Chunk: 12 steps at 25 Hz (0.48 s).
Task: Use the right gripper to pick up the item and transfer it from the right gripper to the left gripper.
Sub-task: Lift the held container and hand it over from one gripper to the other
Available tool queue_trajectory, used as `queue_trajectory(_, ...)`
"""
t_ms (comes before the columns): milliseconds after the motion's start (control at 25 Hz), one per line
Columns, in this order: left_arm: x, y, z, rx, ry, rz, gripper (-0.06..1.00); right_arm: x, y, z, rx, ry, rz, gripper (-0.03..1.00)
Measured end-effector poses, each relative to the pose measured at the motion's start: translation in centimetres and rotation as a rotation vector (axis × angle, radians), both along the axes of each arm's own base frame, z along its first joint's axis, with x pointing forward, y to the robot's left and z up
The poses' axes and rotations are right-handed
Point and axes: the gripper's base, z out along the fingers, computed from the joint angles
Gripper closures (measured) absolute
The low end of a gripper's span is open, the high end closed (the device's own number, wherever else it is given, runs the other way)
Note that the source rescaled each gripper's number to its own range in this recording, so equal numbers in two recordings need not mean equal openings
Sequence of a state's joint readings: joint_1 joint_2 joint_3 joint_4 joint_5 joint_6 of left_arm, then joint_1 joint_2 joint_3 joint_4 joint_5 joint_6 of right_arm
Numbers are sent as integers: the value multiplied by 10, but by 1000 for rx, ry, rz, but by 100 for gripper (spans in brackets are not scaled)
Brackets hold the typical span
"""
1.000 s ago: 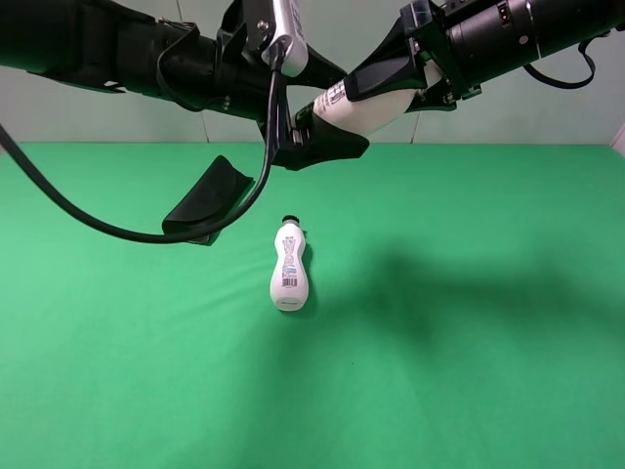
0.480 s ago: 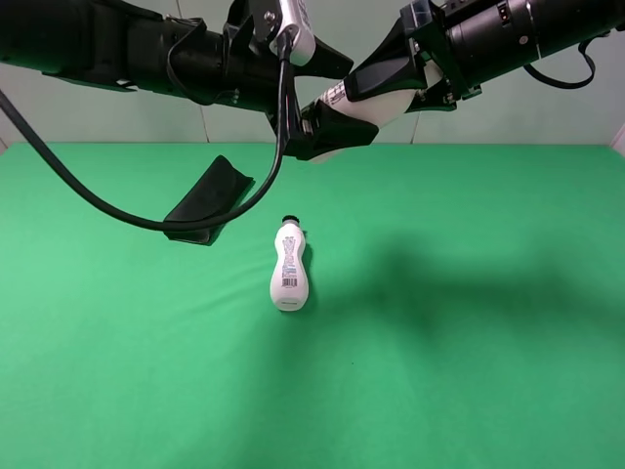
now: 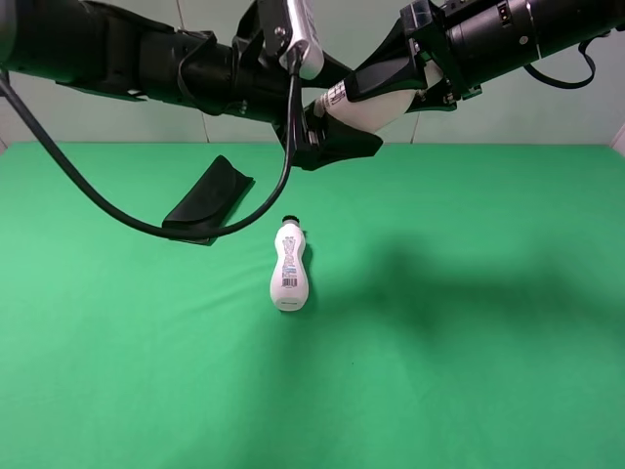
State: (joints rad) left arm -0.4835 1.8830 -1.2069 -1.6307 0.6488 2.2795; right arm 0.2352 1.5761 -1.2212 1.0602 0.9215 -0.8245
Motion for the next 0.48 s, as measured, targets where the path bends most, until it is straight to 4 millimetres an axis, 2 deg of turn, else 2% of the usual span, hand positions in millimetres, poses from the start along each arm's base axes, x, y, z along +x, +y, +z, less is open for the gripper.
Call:
queue_trajectory(120, 0, -6, -3, 3, 4, -11, 9, 0, 0, 0, -4, -3, -3, 94)
queue_trajectory(240, 2, -9, 3, -9, -16, -16, 14, 0, 0, 0, -4, -3, -3, 94)
queue_trajectory(320, 2, -10, 5, -13, -23, -18, 25, 1, -1, 0, -8, -7, -6, 94)
queue_trajectory(480, 2, -10, 5, -13, -23, -20, 58, 2, -1, -1, -17, -15, -12, 94)
